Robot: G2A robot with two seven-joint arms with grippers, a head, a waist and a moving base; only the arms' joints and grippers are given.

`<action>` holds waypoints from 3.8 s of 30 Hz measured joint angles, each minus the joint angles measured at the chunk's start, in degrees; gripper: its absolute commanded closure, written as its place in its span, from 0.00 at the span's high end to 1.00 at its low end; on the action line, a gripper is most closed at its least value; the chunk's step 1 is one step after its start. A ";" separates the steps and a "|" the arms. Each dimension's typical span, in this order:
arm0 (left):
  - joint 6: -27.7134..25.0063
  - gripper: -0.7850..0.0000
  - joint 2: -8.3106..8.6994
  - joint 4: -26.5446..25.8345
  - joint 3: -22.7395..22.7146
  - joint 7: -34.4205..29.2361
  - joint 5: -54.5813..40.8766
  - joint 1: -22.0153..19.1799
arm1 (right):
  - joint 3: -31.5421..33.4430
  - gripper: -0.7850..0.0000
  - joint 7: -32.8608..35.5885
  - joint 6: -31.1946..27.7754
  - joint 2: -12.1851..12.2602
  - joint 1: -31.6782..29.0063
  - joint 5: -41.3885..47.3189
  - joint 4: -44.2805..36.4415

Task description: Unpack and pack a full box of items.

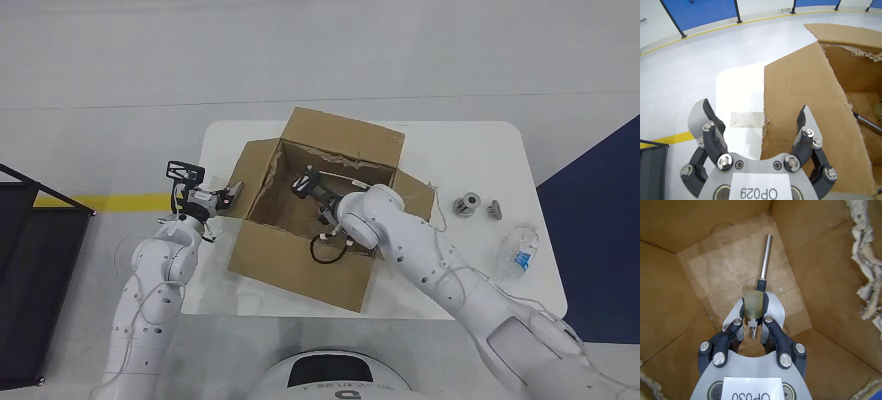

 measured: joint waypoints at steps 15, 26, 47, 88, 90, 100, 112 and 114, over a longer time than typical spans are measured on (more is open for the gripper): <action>0.00 1.00 0.00 0.00 0.00 0.00 0.00 0.00 | -2.63 0.46 -5.35 3.51 -4.46 5.84 2.67 14.49; 0.00 1.00 0.00 0.00 0.00 0.00 0.00 0.00 | 5.48 0.53 -8.51 -3.45 -1.67 -0.09 4.93 2.68; 0.00 1.00 0.00 0.00 0.00 0.00 0.00 0.00 | 46.42 1.00 -18.54 -18.02 8.12 -42.20 2.02 -40.00; 0.00 1.00 0.00 0.00 0.00 0.00 0.00 0.00 | 71.60 0.15 0.87 1.34 12.34 -36.24 7.18 -2.26; 0.00 1.00 0.00 0.00 0.00 0.00 0.00 0.00 | 71.68 0.00 1.10 1.44 12.42 -36.52 7.30 -2.36; 0.00 1.00 0.00 0.00 0.00 0.00 0.00 0.00 | 73.07 0.00 -1.84 0.42 12.49 -39.95 10.67 -5.93; 0.00 1.00 0.00 0.00 0.00 0.00 0.00 0.00 | 79.28 0.00 -8.31 -6.94 12.42 -47.40 23.48 -11.23; 0.00 1.00 0.00 0.00 0.00 0.00 0.00 0.00 | 80.21 0.00 -9.74 -8.05 12.37 -48.41 25.71 -12.44</action>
